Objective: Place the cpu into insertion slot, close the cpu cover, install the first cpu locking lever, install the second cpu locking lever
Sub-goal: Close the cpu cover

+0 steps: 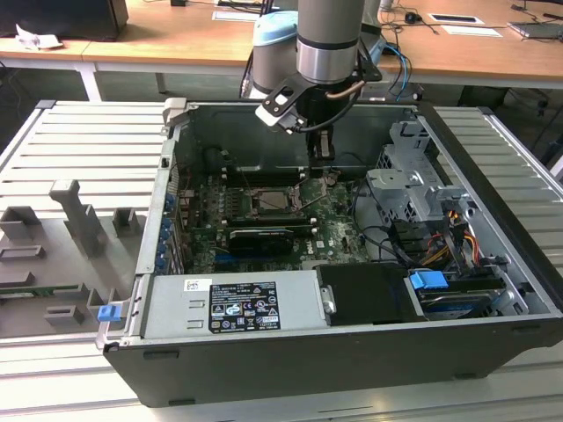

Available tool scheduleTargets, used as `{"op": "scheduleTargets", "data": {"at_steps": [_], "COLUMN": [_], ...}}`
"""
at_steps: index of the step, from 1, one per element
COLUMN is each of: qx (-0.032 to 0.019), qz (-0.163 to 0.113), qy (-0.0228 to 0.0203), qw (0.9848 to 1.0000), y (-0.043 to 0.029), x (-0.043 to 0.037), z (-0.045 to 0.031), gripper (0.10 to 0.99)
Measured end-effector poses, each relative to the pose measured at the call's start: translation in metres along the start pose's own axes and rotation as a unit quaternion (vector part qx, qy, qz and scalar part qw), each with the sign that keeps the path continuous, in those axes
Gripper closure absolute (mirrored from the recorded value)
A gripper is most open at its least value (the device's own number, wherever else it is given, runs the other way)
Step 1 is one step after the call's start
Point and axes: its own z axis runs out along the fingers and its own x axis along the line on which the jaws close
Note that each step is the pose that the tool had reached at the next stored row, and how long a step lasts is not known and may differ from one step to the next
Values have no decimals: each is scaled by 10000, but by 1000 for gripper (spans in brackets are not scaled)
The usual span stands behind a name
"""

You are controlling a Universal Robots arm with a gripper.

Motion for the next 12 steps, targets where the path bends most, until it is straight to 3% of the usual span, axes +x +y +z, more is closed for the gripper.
{"op": "scheduleTargets", "data": {"at_steps": [12], "qx": [0], "qz": [-1], "qy": [0], "qw": [10000], "y": [157], "x": [4], "z": [12], "gripper": [980]}}
